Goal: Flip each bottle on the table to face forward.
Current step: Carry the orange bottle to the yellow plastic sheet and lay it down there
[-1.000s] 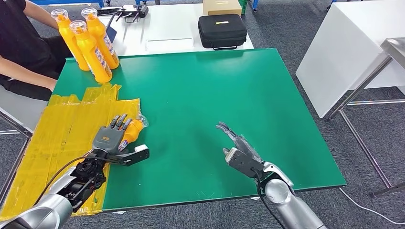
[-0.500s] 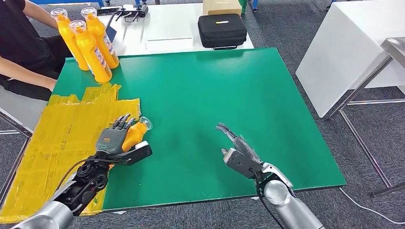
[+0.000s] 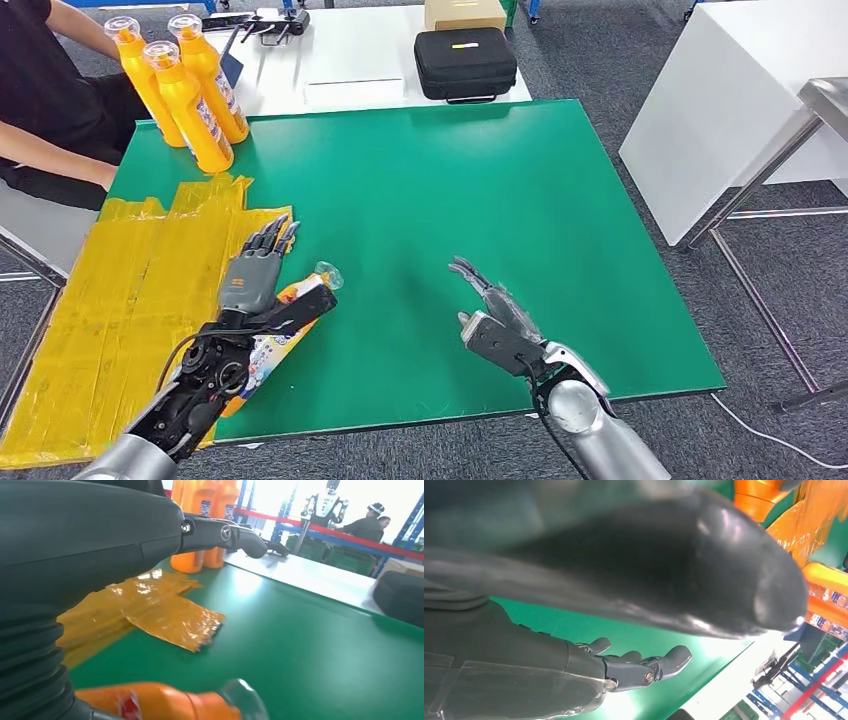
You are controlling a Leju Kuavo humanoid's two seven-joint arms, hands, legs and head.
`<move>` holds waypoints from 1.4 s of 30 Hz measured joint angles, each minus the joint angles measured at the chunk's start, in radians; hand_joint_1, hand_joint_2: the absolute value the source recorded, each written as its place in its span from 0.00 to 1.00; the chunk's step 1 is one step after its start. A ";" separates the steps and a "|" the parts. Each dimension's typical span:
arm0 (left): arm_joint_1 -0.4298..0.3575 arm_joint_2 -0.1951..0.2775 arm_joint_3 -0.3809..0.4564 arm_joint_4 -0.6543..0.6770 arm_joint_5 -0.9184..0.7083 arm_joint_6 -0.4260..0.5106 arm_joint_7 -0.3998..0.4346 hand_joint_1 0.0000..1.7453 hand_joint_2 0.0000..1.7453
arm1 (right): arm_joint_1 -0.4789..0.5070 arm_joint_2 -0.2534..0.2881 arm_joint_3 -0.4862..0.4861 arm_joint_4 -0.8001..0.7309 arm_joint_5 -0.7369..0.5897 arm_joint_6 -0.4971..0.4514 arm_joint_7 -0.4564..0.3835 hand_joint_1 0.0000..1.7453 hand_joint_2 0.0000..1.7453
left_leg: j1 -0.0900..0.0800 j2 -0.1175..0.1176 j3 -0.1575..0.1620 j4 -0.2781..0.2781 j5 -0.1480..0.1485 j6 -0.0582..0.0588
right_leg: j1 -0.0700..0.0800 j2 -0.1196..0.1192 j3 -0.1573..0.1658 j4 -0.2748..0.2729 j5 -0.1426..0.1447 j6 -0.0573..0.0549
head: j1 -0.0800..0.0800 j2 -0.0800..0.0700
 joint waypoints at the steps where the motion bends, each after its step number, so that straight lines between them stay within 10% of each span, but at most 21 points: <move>1: 0.008 -0.005 0.007 -0.015 -0.006 -0.005 0.004 0.00 0.00 | 0.004 0.001 -0.002 -0.004 0.003 0.000 0.001 0.00 0.00 | 0.000 0.000 0.000 0.000 0.000 0.000 | 0.000 0.000 0.000 0.000 0.000 0.000 | 0.000 0.000; 6: 0.062 -0.033 0.070 -0.097 0.097 -0.108 -0.034 0.00 0.00 | 0.028 0.007 -0.020 -0.024 0.037 -0.009 -0.010 0.00 0.00 | 0.000 0.000 0.000 0.000 0.000 0.000 | 0.000 0.000 -0.001 0.000 0.000 0.000 | 0.000 0.000; 16: 0.213 -0.100 0.270 -0.450 0.972 -0.545 -0.147 0.00 0.00 | 0.015 0.051 -0.101 -0.111 -0.079 -0.094 -0.165 0.00 0.00 | 0.000 0.002 -0.001 0.000 0.000 0.000 | 0.000 0.003 -0.002 0.000 0.000 0.000 | 0.000 0.000; 31: 0.155 -0.086 0.239 -0.613 1.000 -0.469 -0.183 0.00 0.00 | -0.152 0.131 -0.076 -0.131 -0.213 -0.111 -0.192 0.00 0.00 | 0.000 0.002 -0.002 0.000 0.001 0.000 | 0.000 0.003 -0.002 0.000 0.001 0.000 | 0.000 0.000; 42: -0.142 0.153 0.026 -0.440 1.190 -0.311 -0.193 0.00 0.00 | -0.284 0.152 0.019 -0.093 -0.175 -0.246 -0.201 0.00 0.00 | 0.002 0.003 -0.001 0.000 0.004 -0.003 | 0.003 0.004 -0.003 0.001 0.003 -0.003 | 0.000 0.000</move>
